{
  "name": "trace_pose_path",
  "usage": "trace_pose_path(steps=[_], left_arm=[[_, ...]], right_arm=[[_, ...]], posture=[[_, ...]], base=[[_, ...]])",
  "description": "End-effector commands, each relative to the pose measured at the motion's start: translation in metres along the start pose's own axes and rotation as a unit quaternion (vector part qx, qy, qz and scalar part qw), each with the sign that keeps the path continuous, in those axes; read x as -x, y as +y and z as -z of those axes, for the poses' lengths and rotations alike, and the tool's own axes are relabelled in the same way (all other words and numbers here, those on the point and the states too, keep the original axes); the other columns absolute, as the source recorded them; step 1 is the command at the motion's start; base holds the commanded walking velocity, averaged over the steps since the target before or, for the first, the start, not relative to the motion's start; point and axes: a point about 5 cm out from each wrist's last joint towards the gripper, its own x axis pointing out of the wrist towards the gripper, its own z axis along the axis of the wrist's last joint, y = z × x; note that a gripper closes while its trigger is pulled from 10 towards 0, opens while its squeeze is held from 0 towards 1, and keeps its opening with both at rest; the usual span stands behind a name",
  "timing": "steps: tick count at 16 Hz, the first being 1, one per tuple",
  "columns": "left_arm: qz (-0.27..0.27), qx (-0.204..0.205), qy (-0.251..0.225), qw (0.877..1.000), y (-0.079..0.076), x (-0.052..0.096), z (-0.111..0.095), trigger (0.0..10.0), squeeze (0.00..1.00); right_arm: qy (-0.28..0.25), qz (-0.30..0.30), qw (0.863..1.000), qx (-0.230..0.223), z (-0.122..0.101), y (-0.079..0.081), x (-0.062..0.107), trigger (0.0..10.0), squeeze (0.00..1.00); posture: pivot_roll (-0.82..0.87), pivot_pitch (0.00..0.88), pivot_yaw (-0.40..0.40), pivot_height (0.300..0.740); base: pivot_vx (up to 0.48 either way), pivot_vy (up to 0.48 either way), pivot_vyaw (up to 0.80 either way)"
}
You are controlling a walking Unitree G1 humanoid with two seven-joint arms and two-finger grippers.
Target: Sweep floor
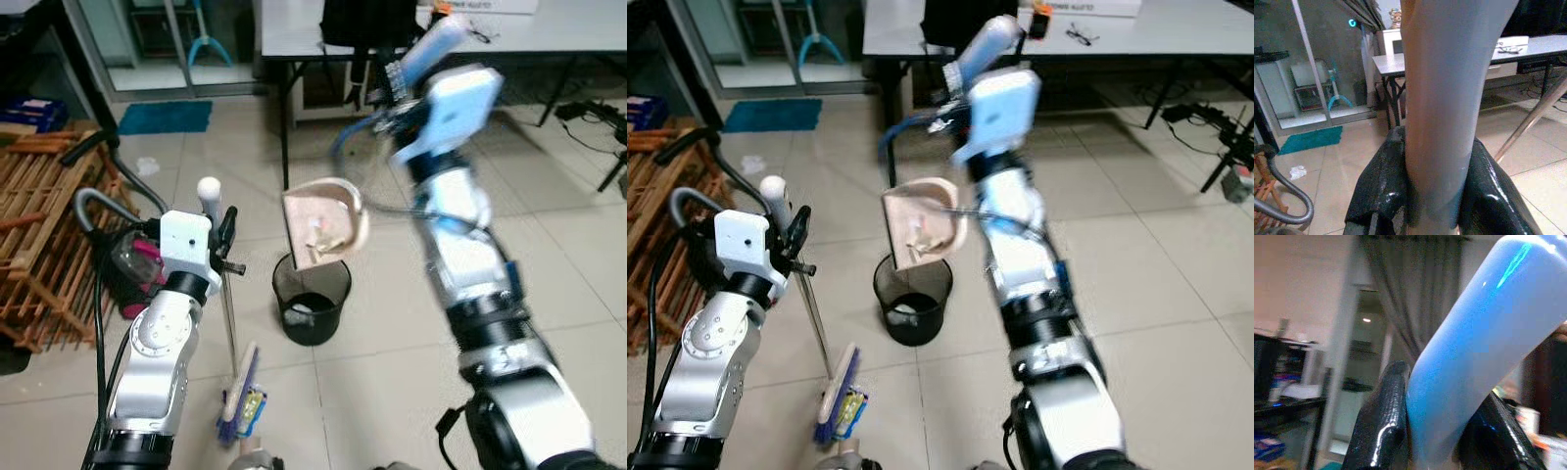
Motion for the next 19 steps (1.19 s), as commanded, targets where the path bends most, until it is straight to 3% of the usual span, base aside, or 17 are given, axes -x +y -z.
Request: trace_pose_path(steps=[1,5,9,12,14,16,19], left_arm=[[0.0,-0.014,-0.02,1.0,0.0,-0.001,-0.008,10.0,0.0],[0.005,-0.016,-0.019,1.0,-0.002,-0.002,-0.007,10.0,0.0],[0.007,-0.017,-0.019,1.0,-0.002,-0.003,-0.008,10.0,0.0],[0.013,-0.012,-0.011,1.0,-0.003,-0.004,-0.007,10.0,0.0],[0.022,-0.012,-0.013,1.0,-0.005,-0.003,-0.009,10.0,0.0],[0.029,-0.011,-0.012,0.999,-0.007,-0.003,-0.01,10.0,0.0],[0.04,-0.009,-0.017,0.999,-0.009,-0.005,-0.014,10.0,0.0]], right_arm=[[-0.038,-0.056,0.997,0.031,-0.008,0.02,0.004,10.0,0.0],[-0.037,-0.146,0.986,0.078,0.001,0.05,0.024,10.0,0.0],[-0.05,-0.158,0.979,0.121,0.001,0.051,0.027,10.0,0.0],[-0.084,-0.048,0.987,0.132,-0.023,0.008,0.005,10.0,0.0],[-0.069,0.072,0.985,0.142,-0.036,-0.04,0.001,10.0,0.0],[-0.039,0.185,0.97,0.15,-0.041,-0.088,0.016,10.0,0.0],[0.005,0.244,0.95,0.197,-0.041,-0.125,0.044,10.0,0.0]], posture=[[0.0,0.035,0.008,0.74],[0.0,0.034,0.01,0.74],[0.0,0.031,0.01,0.74],[-0.01,0.027,0.011,0.74],[-0.01,0.024,0.011,0.74],[-0.01,0.024,0.012,0.74],[-0.03,0.019,0.022,0.74]], base=[[0.0,0.0,0.0],[0.0,0.0,0.0],[0.0,0.0,0.0],[0.0,0.0,0.0],[0.0,0.0,0.0],[0.0,0.0,0.0],[-0.203,0.0,0.0]])
